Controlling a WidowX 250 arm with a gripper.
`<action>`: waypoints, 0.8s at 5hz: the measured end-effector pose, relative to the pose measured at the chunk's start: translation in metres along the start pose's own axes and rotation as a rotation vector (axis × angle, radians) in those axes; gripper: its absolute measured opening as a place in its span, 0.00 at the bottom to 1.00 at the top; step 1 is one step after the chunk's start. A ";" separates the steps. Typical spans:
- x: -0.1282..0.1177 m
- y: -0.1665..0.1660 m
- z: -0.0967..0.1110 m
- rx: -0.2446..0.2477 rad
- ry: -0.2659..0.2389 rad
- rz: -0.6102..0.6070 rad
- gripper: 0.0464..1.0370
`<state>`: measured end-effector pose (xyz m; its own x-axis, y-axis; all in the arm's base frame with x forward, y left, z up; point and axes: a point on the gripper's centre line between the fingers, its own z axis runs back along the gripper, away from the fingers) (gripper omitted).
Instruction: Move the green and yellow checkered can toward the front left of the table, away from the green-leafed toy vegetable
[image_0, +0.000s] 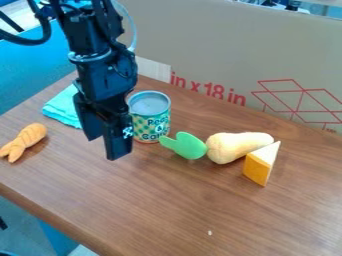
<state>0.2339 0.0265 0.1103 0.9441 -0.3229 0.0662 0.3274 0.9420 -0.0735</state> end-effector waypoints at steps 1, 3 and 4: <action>-0.002 -0.001 -0.006 -0.015 0.023 0.005 0.97; 0.052 0.015 -0.011 -0.014 -0.035 0.056 0.97; 0.078 0.014 -0.012 -0.003 -0.025 0.027 0.97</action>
<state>0.3126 0.0138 0.1028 0.9514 -0.2947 0.0891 0.3016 0.9502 -0.0781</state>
